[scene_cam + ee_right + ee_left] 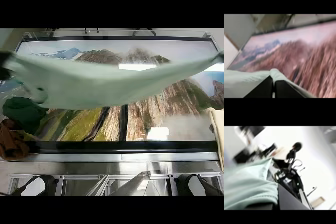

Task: Fold the shirts.

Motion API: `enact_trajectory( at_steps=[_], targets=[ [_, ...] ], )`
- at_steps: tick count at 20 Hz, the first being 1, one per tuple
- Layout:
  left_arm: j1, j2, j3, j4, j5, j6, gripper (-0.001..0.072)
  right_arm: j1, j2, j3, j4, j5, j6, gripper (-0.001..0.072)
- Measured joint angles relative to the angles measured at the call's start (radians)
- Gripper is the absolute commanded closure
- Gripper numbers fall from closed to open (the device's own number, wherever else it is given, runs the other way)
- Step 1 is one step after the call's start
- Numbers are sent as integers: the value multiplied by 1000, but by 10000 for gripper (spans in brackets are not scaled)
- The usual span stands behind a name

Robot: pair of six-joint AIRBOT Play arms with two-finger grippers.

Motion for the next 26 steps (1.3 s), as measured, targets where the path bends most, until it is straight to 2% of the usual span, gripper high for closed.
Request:
enact_trajectory(
  at_steps=[4,6,8,12,16,22,26],
  targets=[
    [215,167,192,-232,-22,-32,678,-100,169,187,53,-133,-14,690],
    [305,204,262,-281,-22,-47,678,-119,204,259,48,-186,-40,690],
    [326,201,300,-290,-21,-57,678,-129,208,301,44,-198,-60,690],
    [160,90,328,-77,8,-72,679,-106,100,318,32,-111,-64,690],
    [-49,-108,336,147,55,-52,678,40,-63,224,-52,-56,-65,690],
    [-201,-500,346,378,196,14,688,266,-414,44,-188,-198,-80,691],
    [-227,-779,445,420,253,38,696,325,-685,21,-93,-286,-169,690]
  ],
)
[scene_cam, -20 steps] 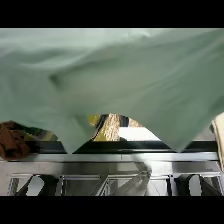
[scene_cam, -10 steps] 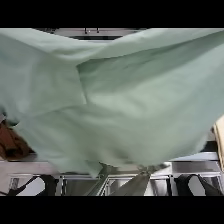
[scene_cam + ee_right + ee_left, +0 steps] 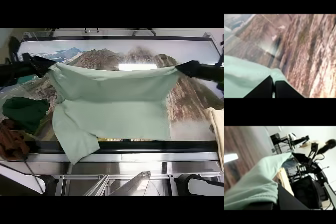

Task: Fold the shirts.

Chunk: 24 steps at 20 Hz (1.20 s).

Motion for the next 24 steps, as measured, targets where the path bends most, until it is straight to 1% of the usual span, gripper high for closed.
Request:
enact_trajectory(
  at_steps=[3,5,7,9,11,15,20,21,22,23,24],
  targets=[
    [-11,-169,130,10,41,-24,696,12,-154,25,95,-35,-60,691],
    [-18,-254,215,21,55,-63,696,14,-230,51,129,-44,-77,691],
    [-27,-311,284,70,60,-116,696,14,-282,68,138,-40,-81,691],
    [-35,-341,329,156,53,-171,696,10,-313,76,96,-28,-63,691],
    [-39,-357,357,246,31,-221,696,7,-330,80,10,-13,-21,690],
    [-41,-369,379,388,-48,-306,697,5,-344,83,-132,29,38,690],
    [-42,-372,385,502,-131,-376,697,7,-372,83,-209,91,74,687],
    [-40,-372,386,512,-138,-387,695,7,-378,83,-215,107,81,641],
    [-38,-372,386,520,-148,-399,691,7,-384,83,-219,121,82,529],
    [-36,-372,386,525,-158,-409,624,7,-387,83,-225,132,84,522],
    [-34,-372,386,526,-169,-412,509,7,-388,83,-225,142,89,522]
  ],
)
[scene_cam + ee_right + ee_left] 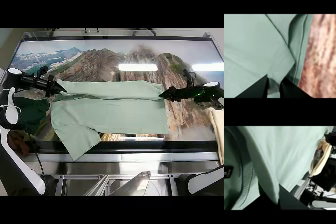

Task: Fold the shirts.

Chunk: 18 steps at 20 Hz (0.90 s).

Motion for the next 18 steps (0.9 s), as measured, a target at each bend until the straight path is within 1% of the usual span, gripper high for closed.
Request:
enact_trajectory(
  at_steps=[1,3,5,6,9,12,13,14,15,18],
  targets=[
    [2,0,0,2,-14,-8,446,-2,2,1,0,10,0,522],
    [10,2,0,-10,-47,-26,447,-14,22,2,-4,39,8,522],
    [23,18,0,-40,-46,-45,447,-39,63,2,-15,75,26,520],
    [31,31,0,-52,-46,-50,447,-54,89,2,-31,96,37,463],
    [57,97,-4,-74,-55,-53,450,-102,172,-15,-138,166,102,464],
    [92,211,-90,-74,-97,-23,451,-146,258,-118,-222,204,143,454],
    [106,263,-150,-55,-98,-9,451,-156,285,-170,-240,207,151,388],
    [122,315,-217,-32,-94,6,450,-164,312,-231,-251,204,157,269],
    [138,368,-291,-6,-82,21,451,-168,333,-290,-263,193,157,231],
    [198,517,-526,53,-38,63,451,-163,366,-425,-274,144,160,234]
  ],
)
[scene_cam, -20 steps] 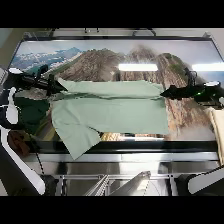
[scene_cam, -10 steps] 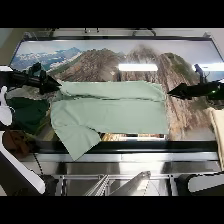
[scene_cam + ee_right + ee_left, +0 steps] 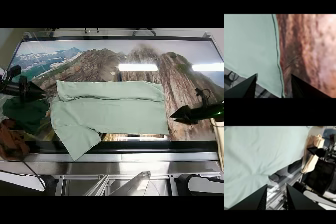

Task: Fold the shirts.

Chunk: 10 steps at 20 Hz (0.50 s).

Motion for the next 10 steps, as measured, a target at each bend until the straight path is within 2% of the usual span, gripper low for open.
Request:
enact_trajectory(
  at_steps=[1,2,4,5,6,7,10],
  targets=[
    [21,45,-74,11,9,11,452,9,5,-34,0,-17,-1,235],
    [40,84,-137,18,21,21,485,21,10,-61,2,-29,-4,235],
    [78,165,-262,28,40,41,649,59,14,-103,21,-48,-8,235],
    [95,207,-323,31,51,55,645,83,14,-116,23,-64,-9,235],
    [111,246,-379,37,63,68,587,108,12,-126,25,-80,-11,236],
    [126,285,-435,39,76,79,428,134,8,-133,33,-92,-12,250],
    [163,398,-591,69,114,100,428,197,0,-145,27,-156,-20,611]
  ],
)
